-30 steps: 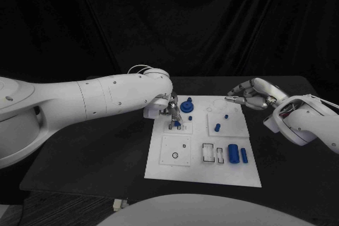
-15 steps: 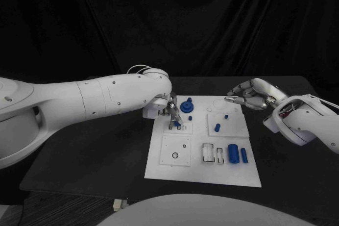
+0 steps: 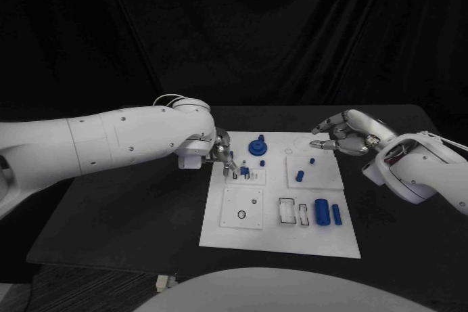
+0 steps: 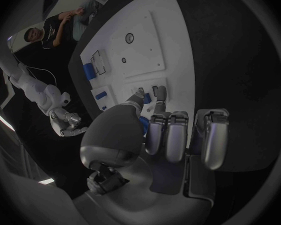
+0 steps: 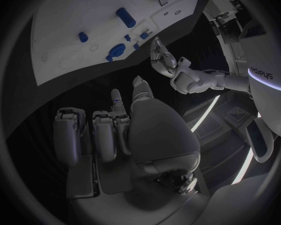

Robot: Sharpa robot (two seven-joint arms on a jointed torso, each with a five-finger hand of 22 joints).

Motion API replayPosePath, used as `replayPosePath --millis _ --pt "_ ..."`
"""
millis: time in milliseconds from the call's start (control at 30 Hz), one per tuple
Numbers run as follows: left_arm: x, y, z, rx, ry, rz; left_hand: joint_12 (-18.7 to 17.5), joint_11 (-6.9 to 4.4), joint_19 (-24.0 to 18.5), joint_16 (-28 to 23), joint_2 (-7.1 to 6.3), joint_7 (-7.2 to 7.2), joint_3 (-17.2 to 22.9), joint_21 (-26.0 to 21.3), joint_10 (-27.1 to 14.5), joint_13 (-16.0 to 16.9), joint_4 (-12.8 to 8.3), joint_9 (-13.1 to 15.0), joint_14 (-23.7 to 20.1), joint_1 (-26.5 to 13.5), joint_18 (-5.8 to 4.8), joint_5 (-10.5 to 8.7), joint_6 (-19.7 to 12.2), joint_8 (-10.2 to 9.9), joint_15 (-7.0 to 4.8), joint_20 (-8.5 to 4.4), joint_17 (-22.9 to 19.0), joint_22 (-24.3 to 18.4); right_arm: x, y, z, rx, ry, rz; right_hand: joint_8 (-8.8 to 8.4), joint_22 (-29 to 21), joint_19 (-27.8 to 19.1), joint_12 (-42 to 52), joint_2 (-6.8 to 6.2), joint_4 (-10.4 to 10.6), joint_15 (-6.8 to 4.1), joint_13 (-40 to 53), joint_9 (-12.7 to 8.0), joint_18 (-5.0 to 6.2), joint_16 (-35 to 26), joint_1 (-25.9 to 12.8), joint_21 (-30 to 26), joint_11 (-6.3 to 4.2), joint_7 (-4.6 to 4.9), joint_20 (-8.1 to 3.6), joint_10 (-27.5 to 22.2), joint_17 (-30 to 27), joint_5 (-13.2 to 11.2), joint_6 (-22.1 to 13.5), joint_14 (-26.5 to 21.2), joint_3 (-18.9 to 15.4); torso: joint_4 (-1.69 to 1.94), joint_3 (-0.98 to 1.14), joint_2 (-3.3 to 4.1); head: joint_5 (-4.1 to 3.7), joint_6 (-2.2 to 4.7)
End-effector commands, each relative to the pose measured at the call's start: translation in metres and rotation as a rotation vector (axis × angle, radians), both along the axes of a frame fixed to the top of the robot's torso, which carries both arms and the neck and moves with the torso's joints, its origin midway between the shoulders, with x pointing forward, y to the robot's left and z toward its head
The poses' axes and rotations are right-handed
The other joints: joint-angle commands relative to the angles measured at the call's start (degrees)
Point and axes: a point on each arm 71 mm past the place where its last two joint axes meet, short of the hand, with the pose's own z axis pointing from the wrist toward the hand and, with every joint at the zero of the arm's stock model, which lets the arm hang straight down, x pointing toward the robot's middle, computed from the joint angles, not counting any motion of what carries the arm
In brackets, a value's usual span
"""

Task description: Assemble the parts on the task board

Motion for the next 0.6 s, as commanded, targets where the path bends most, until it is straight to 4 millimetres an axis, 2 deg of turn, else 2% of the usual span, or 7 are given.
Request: replayPosePath --millis 33,133,167,200,233,367,600 --pt "-0.002 0.003 0.007 -0.085 -0.022 -0.028 -0.04 -0.05 3.01 0.15 0.22 0.27 -0.11 0.35 6.07 15.06 -0.30 3.24 5.96 1.44 0.58 1.29 -3.64 2.97 -0.08 -0.26 15.06 12.39 -0.005 0.016 0.006 -0.104 -0.099 0.057 -0.14 14.02 4.20 0.01 0.02 -0.71 -0.15 14.85 -0.13 -0.12 0.17 1.56 0.82 -0.23 -0.25 0.00 5.99 15.09 0.45 -0.16 6.12 -0.05 0.00 0.00 0.00 0.10 -0.01" --pt "-0.006 0.015 0.009 -0.107 -0.004 -0.050 -0.04 0.04 3.06 0.15 0.46 0.33 0.16 0.36 6.07 15.06 -0.97 5.92 5.96 3.14 0.56 2.64 -6.78 5.75 0.01 -0.23 15.06 12.48 -0.008 0.036 0.008 -0.158 -0.134 0.103 -0.49 14.25 4.58 0.01 -0.10 -1.23 -0.37 14.85 -0.34 -0.29 0.17 2.46 1.42 -0.50 -0.29 -0.17 5.99 15.09 -0.15 -0.69 6.12 0.06 0.01 -0.01 -0.02 0.15 -0.01" --pt "-0.007 0.018 0.009 -0.114 0.000 -0.055 -0.04 0.06 3.04 0.15 0.43 0.46 0.27 0.34 6.07 15.06 -1.26 6.41 5.96 3.66 0.57 2.81 -7.48 6.26 -0.01 -0.20 15.06 12.47 -0.008 0.042 0.008 -0.172 -0.139 0.115 -0.71 14.26 4.61 0.01 -0.17 -1.25 -0.57 14.85 -0.46 -0.30 0.17 3.00 1.46 -0.71 -0.36 -0.34 5.99 15.09 -3.35 -1.06 6.12 0.93 0.00 -0.01 -0.04 0.15 -0.01" --pt "-0.008 0.022 0.010 -0.124 0.003 -0.060 -0.04 0.30 3.11 0.15 0.49 0.55 0.28 0.38 6.07 15.06 -1.31 7.03 5.96 3.99 0.55 2.80 -8.22 6.97 0.18 -0.16 15.06 12.55 -0.008 0.050 0.008 -0.188 -0.142 0.128 -0.80 14.28 4.64 0.01 -3.42 0.66 -0.67 14.85 -0.61 -0.33 0.17 2.71 1.53 -1.10 -0.31 -0.68 5.99 15.09 -5.65 -1.38 6.12 7.14 0.00 0.00 -0.01 0.13 -0.01" --pt "-0.009 0.025 0.010 -0.134 0.002 -0.062 -0.04 0.23 3.21 0.15 0.48 0.58 0.14 0.45 6.07 15.06 -1.19 7.80 5.96 4.28 0.51 2.84 -9.14 7.96 0.15 -0.03 15.06 12.66 -0.008 0.056 0.007 -0.199 -0.141 0.137 -0.90 14.29 4.66 0.01 -3.73 0.91 -0.70 14.85 -0.68 -0.33 0.17 2.78 1.56 -0.95 -0.42 -0.77 5.99 15.09 -6.45 -1.73 6.12 8.26 0.00 -0.01 -0.03 0.12 -0.01" --pt "-0.012 0.038 0.013 -0.182 -0.015 -0.058 -0.04 0.41 3.46 0.15 0.48 0.76 -0.18 0.64 6.07 15.06 -0.78 8.82 5.96 4.42 0.44 2.86 -10.02 9.50 0.36 0.12 15.06 12.90 -0.006 0.084 0.001 -0.239 -0.121 0.173 -0.45 14.27 4.63 0.01 -5.41 1.96 -0.82 14.85 -0.65 -0.32 0.17 2.35 1.51 -0.92 -0.28 -0.71 5.99 15.09 -6.76 -3.02 6.12 11.84 0.01 -0.01 0.01 0.39 -0.01" --pt "-0.012 0.050 0.016 -0.241 -0.047 -0.050 -0.04 0.58 3.97 0.15 0.31 0.72 -2.37 1.02 6.07 15.06 2.01 11.11 5.96 3.21 0.29 0.54 -11.04 13.66 0.56 0.35 15.06 13.39 -0.002 0.121 -0.007 -0.273 -0.100 0.206 0.42 14.38 4.81 0.01 -5.92 2.20 -0.78 14.85 -0.40 -0.40 0.17 2.04 1.79 -0.83 -0.24 -0.71 5.99 15.09 -5.50 -3.62 6.12 13.46 0.05 -0.11 0.04 0.78 -0.01"
